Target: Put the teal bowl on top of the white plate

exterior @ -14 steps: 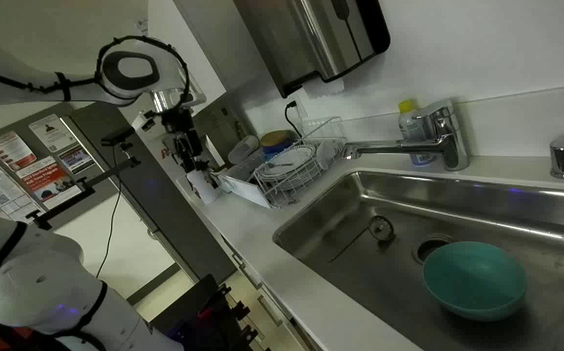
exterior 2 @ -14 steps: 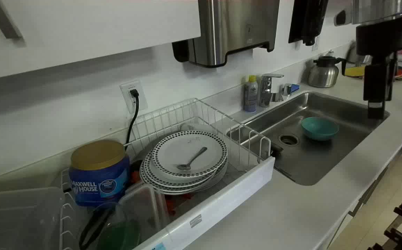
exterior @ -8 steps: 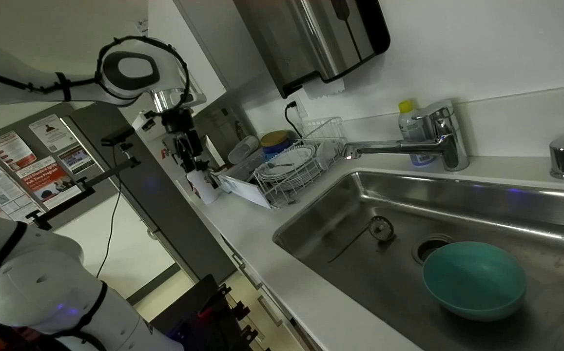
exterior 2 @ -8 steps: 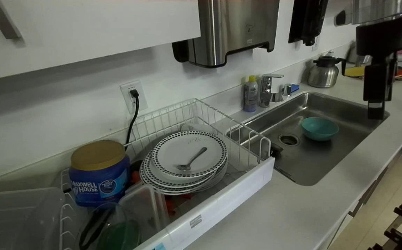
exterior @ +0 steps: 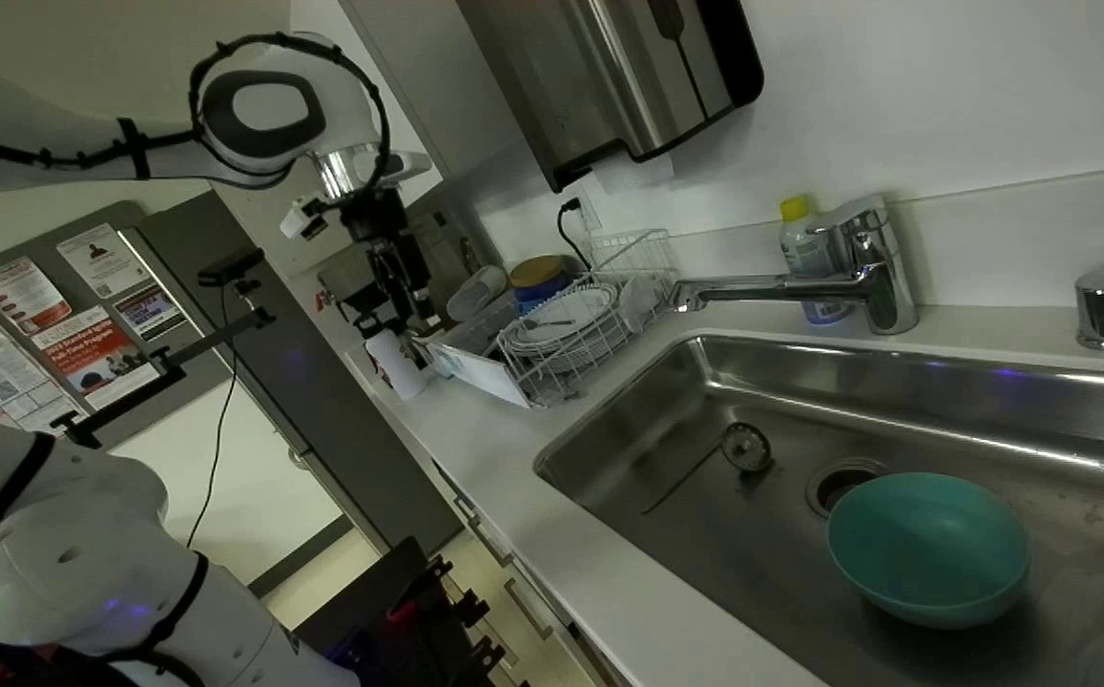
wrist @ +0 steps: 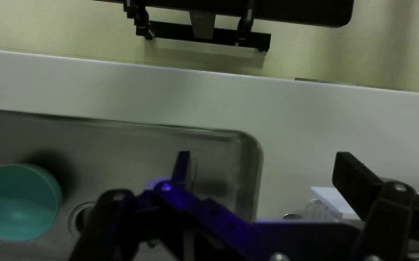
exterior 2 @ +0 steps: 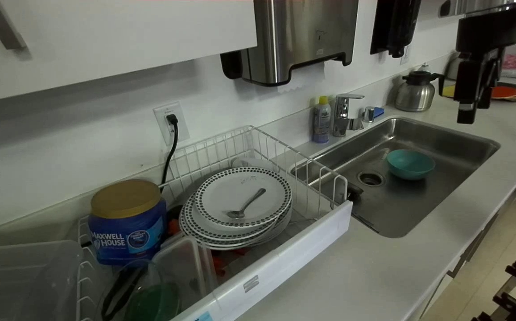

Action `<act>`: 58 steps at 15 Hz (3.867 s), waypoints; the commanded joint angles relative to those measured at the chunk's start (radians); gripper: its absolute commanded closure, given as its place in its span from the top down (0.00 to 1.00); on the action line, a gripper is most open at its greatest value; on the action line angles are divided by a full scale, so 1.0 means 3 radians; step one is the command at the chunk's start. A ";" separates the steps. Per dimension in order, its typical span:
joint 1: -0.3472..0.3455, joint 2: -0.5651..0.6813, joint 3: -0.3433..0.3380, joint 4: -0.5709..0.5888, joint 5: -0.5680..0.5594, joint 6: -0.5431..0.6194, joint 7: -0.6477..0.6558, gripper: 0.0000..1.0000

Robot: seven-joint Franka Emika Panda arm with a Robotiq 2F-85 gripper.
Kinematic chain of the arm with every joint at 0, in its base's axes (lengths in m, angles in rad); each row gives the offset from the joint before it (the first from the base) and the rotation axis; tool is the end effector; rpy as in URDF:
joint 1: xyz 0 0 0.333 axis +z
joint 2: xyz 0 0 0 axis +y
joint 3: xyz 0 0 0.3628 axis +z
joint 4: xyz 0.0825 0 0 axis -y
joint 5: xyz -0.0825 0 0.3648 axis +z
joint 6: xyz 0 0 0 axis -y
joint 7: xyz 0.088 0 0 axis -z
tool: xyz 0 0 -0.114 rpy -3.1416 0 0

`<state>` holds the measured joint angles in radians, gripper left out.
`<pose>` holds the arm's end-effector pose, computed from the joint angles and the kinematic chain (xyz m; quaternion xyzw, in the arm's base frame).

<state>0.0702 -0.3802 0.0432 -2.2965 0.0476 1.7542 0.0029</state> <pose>0.3785 0.0497 0.5278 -0.9955 -0.0466 0.0818 0.0104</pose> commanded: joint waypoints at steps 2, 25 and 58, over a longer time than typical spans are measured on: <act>-0.0270 0.0185 -0.0290 0.0078 -0.0256 0.0305 -0.0290 1.00; -0.0888 0.2161 -0.0717 0.0946 -0.0206 0.2010 -0.1602 1.00; -0.1459 0.4386 -0.0367 0.2610 0.0240 0.2405 -0.1059 1.00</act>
<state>-0.3739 0.8638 -0.0573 -1.6067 0.1396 2.4934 -0.3823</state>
